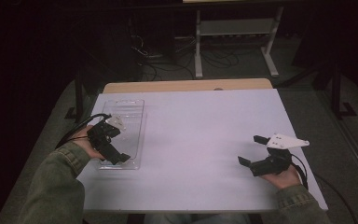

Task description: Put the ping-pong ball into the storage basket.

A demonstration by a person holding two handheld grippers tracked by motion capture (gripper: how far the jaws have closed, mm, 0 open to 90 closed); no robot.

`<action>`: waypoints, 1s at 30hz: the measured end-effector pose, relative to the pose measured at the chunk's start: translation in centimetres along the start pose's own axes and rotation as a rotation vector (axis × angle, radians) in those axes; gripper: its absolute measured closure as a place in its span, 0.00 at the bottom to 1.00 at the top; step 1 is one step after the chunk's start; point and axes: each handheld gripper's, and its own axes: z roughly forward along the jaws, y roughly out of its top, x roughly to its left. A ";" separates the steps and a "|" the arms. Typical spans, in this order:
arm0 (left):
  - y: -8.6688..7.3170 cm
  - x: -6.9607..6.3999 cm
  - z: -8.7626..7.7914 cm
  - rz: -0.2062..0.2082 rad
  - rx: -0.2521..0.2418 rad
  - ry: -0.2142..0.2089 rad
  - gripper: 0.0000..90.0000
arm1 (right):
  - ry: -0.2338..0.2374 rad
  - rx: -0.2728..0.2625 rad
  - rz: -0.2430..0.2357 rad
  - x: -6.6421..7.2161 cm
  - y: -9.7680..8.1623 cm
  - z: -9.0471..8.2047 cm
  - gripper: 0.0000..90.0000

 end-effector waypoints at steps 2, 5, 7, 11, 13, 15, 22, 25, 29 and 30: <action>-0.4 -0.2 0.0 -0.002 -0.017 -0.003 0.00 | 0.001 0.001 0.000 0.0 0.0 0.0 0.00; -0.7 -0.4 0.0 0.002 -0.019 -0.005 0.00 | 0.000 0.003 -0.002 0.0 0.0 0.1 0.00; -1.2 -0.6 -0.1 -0.010 -0.044 -0.006 0.00 | 0.000 0.004 -0.001 0.1 0.0 0.1 0.00; -1.7 -0.8 -0.1 -0.014 -0.062 -0.001 0.00 | 0.000 0.005 -0.001 0.1 0.0 0.1 0.00; -2.0 -1.0 -0.1 -0.016 -0.071 0.001 0.00 | 0.000 0.006 -0.002 0.1 0.0 0.1 0.00; -2.3 -1.2 -0.1 -0.022 -0.081 0.003 0.00 | 0.000 0.006 -0.002 0.1 0.0 0.1 0.00; -2.8 -1.6 0.1 -0.025 -0.100 0.010 0.00 | -0.001 0.006 -0.002 0.1 0.0 0.1 0.00; -3.1 -1.9 0.0 -0.027 -0.114 0.014 0.00 | -0.001 0.007 -0.002 0.1 0.0 0.1 0.00; -3.4 -2.3 0.0 -0.020 -0.124 0.024 0.00 | -0.001 0.007 -0.002 0.1 0.0 0.1 0.00; -3.5 -2.4 0.0 -0.024 -0.127 0.024 0.00 | -0.001 0.007 -0.002 0.1 0.0 0.1 0.00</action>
